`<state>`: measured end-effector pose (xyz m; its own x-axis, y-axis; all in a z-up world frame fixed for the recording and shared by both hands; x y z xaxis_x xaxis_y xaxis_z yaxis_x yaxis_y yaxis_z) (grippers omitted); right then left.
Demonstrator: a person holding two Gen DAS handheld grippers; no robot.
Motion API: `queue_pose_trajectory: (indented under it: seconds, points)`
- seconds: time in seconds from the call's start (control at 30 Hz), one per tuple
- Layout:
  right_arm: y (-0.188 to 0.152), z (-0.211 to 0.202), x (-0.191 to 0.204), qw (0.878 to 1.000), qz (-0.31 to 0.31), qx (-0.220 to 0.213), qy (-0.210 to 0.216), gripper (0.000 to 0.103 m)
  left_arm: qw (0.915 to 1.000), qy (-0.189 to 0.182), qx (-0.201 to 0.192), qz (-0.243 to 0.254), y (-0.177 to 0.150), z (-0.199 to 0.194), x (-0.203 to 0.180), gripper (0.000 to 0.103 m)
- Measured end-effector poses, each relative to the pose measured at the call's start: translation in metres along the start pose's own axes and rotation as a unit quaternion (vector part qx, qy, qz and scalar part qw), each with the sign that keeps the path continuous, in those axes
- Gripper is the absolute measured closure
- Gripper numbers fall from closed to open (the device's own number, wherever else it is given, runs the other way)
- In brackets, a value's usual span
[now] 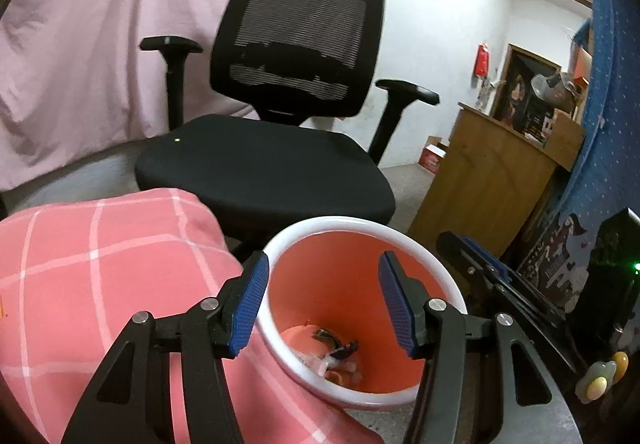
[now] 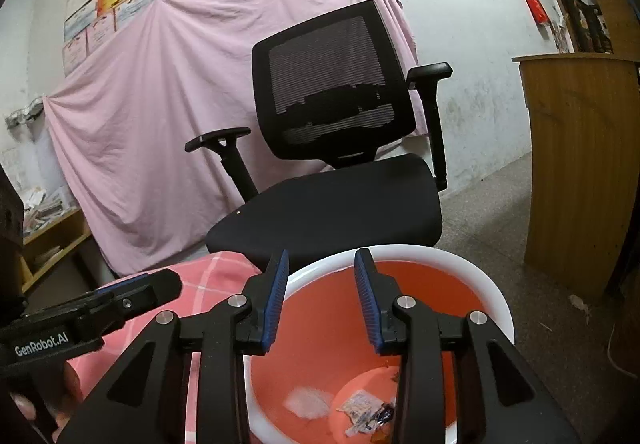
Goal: Collect trash
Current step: 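Move both open tools back over the table toward the leaf and yellow cylinder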
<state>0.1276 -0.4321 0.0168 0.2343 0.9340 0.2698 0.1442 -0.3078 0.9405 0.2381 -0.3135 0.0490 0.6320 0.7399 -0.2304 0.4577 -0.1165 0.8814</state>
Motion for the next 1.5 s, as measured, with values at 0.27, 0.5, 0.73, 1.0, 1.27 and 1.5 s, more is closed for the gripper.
queue_pose_trajectory:
  seconds: [0.27, 0.5, 0.73, 1.0, 1.27, 1.5]
  points:
    - [0.008, -0.016, 0.021, 0.999, -0.014, -0.043, 0.014, 0.055, 0.9976, 0.054, -0.041, -0.016, 0.0, -0.038, 0.027, 0.05]
    - [0.011, -0.03, 0.052, 0.996, -0.023, -0.078, 0.039, 0.02, 0.9897, 0.107, -0.091, -0.028, 0.004, -0.085, 0.051, 0.033]
    - [0.007, -0.044, 0.092, 0.988, -0.031, -0.117, 0.096, 0.0, 0.9691, 0.173, -0.164, -0.063, -0.006, -0.143, 0.088, 0.001]
    - [-0.006, -0.053, 0.148, 0.977, -0.062, -0.137, 0.15, 0.0, 0.9486, 0.242, -0.199, -0.045, -0.03, -0.197, 0.124, 0.001]
    - [-0.021, -0.044, 0.201, 0.969, -0.104, -0.12, 0.187, 0.0, 0.9409, 0.284, -0.181, -0.031, -0.054, -0.221, 0.168, 0.001]
    - [-0.03, -0.026, 0.237, 0.961, -0.139, -0.115, 0.212, 0.0, 0.94, 0.296, -0.163, -0.045, -0.061, -0.224, 0.208, 0.001]
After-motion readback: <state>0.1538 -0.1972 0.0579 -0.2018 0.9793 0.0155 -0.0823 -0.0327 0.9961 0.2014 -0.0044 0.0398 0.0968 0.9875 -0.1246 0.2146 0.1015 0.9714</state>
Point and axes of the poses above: each gripper's, at about its wrist camera, not at the fingertips, and z roughly the way its jaws point, x to its left, y to its top, the point moved 1 cm from there along z, roughly the way its jaws point, and after that the axes turned 6 degrees about -x, right-handed, at the moved point
